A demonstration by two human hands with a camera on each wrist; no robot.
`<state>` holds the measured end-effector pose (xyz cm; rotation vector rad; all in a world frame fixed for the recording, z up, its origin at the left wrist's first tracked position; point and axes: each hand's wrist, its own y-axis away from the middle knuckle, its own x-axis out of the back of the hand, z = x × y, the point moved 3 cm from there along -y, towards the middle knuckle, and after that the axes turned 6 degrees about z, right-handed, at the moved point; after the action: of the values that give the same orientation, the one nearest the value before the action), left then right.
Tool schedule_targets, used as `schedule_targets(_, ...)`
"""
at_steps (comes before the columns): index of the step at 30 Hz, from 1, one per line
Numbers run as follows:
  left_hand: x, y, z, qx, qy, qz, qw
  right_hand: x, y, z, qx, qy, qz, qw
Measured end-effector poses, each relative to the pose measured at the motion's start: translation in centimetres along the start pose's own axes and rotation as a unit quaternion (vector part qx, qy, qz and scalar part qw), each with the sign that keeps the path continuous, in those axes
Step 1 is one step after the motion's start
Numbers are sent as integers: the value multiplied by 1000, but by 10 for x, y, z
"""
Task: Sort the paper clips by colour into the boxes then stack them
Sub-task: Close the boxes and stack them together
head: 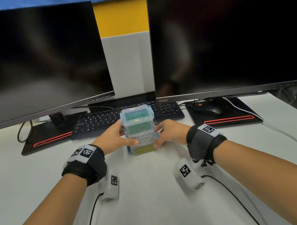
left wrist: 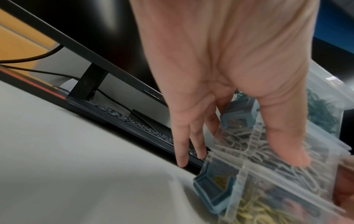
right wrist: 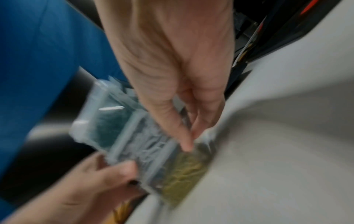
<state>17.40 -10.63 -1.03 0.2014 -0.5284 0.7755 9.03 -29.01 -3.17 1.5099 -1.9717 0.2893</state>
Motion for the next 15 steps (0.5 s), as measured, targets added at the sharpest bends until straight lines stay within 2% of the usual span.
schedule_targets(3, -5, 7, 3, -2, 17, 4, 1000, 11, 4, -6, 5, 3, 66, 998)
schedule_targets(9, -19, 31, 10, 18, 62, 6, 998, 13, 34, -14, 4, 4, 66, 998)
schedule_targets(12, -28, 45, 18, 24, 58, -5, 998, 23, 60, -27, 53, 36, 23, 998)
schedule_targets(15, -38, 62, 24, 49, 45, -2, 998, 26, 83, -53, 166, 111, 56, 978)
